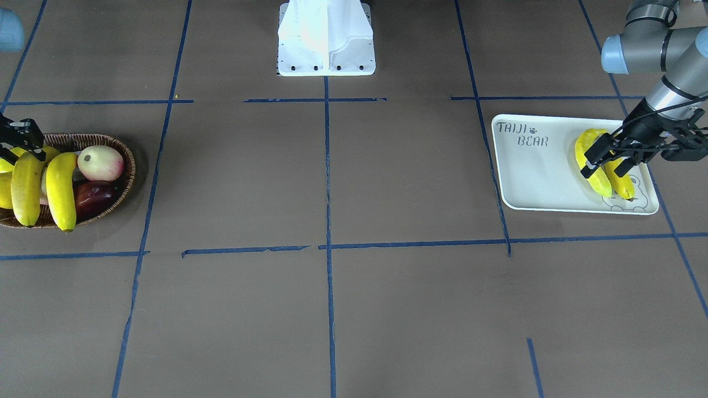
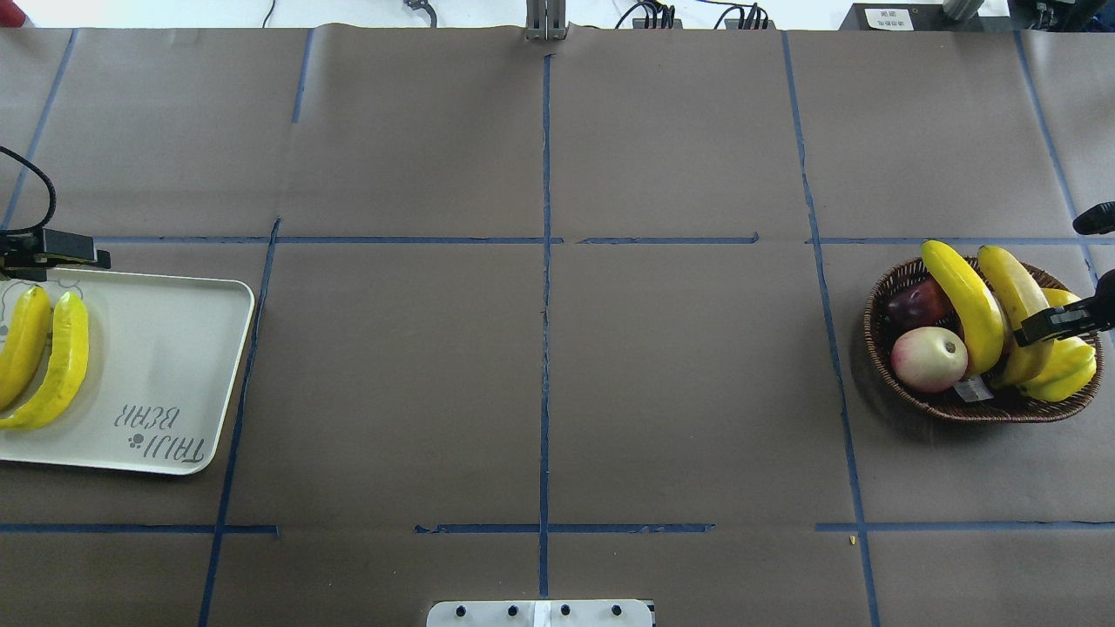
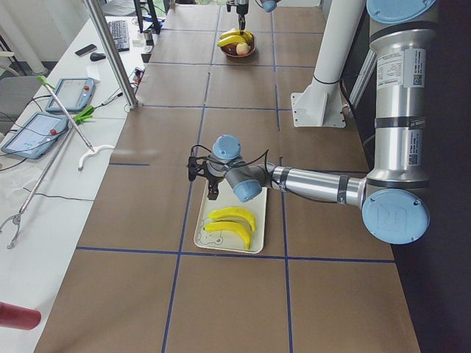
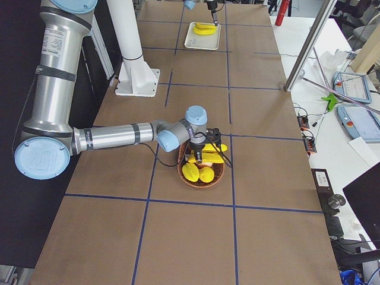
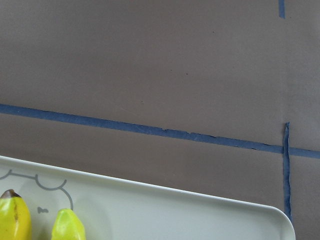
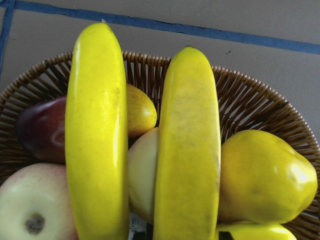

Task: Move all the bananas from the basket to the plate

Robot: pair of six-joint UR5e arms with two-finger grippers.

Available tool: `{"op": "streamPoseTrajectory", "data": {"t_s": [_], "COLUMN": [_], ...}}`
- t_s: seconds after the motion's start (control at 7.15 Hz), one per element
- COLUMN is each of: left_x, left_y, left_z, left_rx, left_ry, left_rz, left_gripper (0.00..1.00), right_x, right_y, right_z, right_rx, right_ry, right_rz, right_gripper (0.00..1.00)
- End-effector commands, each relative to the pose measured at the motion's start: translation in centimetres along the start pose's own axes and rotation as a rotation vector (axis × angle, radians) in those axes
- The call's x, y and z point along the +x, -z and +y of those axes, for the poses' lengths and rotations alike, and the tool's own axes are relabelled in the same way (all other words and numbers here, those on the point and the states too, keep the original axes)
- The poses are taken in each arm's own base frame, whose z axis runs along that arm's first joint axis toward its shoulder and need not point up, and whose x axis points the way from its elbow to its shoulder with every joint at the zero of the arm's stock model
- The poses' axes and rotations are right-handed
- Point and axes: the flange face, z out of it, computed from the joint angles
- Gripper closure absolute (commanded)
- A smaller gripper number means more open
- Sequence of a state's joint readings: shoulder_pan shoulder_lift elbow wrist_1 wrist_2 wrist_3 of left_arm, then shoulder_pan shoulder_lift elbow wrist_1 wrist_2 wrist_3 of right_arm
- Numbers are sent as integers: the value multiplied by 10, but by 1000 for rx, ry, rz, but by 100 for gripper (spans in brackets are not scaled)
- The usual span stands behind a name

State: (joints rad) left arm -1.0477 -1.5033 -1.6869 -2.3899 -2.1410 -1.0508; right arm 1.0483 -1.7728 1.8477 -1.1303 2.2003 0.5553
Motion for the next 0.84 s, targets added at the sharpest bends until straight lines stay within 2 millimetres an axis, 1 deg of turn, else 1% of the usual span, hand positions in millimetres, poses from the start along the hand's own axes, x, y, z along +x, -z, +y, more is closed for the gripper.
{"op": "streamPoseTrajectory", "data": {"t_s": [0.0, 0.56, 0.7], "left_x": [0, 0, 0], "left_y": [0, -1, -1], "left_z": [0, 1, 1], "left_rx": [0, -2, -2], "left_ry": [0, 1, 1], "left_rz": [1, 0, 0], "left_gripper": [0, 0, 0], "right_x": [0, 5, 5], "right_y": [-2, -10, -10], "right_z": [0, 2, 2], "right_rx": [-3, -19, -20], "right_ry": [0, -7, -7], "right_rz": [1, 7, 5], "right_gripper": [41, 41, 51]}}
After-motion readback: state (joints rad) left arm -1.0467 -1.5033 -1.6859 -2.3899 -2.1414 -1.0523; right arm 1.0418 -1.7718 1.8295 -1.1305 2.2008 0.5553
